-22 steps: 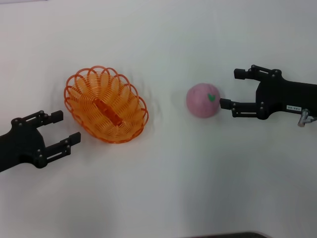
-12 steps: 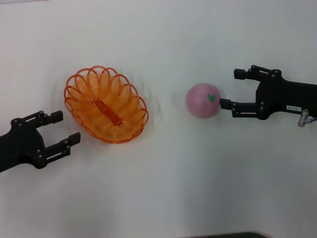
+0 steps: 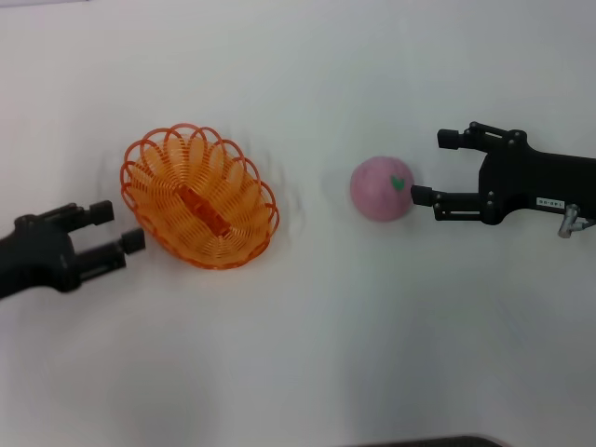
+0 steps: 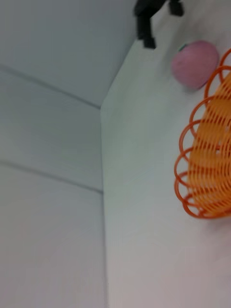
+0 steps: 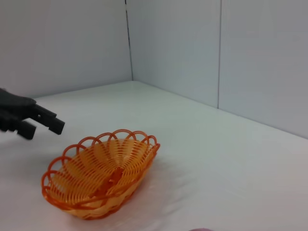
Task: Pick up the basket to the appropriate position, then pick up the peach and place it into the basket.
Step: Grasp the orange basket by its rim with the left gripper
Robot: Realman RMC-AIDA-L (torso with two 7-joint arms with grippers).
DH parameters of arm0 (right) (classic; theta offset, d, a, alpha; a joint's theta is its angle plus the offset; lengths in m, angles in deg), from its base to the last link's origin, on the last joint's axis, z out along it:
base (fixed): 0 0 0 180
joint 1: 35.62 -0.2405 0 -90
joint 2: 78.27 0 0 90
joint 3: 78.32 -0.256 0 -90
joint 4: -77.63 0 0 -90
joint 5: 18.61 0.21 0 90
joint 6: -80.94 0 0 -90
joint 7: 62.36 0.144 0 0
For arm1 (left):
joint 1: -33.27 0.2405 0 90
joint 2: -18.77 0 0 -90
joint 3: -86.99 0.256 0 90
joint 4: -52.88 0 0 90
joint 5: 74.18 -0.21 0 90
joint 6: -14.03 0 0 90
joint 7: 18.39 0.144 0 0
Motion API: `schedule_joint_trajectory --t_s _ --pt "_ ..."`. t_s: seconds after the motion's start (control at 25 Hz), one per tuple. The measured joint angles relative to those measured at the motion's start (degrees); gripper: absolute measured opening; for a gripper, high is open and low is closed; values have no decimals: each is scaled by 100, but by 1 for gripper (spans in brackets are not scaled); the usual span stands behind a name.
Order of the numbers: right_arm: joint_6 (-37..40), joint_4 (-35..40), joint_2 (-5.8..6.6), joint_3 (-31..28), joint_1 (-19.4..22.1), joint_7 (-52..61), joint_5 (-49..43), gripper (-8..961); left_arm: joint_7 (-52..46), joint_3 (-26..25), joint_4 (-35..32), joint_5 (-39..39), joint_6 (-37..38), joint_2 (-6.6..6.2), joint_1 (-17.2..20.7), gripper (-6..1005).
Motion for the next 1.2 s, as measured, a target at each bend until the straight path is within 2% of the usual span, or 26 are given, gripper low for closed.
schedule_joint_trajectory --t_s 0.12,0.32,0.44,0.48,0.72,0.92,1.08,1.2 --pt "0 -4 0 6 -4 0 0 925 -1026 26 -157 -17 3 -68 -114 689" --pt "0 -4 0 21 -13 0 0 925 -2128 50 -214 -93 4 -224 -340 688" --pt "0 -1 0 21 -13 0 0 925 -3177 82 -298 -639 -78 -406 -632 687" --pt "2 0 0 21 -13 0 0 925 -3764 89 -317 -1096 -167 -502 -851 687" --pt "3 -1 0 28 -14 0 0 925 -4217 131 -381 -1468 -192 -587 -1167 686" --pt "6 1 -2 28 -37 8 -70 925 -4450 193 -534 -1520 -236 -702 -1348 686" --pt "21 15 -6 27 -43 27 -88 925 -4971 250 -675 -1904 -312 -807 -1606 686" --pt "31 22 -8 27 -45 39 -114 926 -5052 348 -677 -1946 -316 -828 -1704 686"
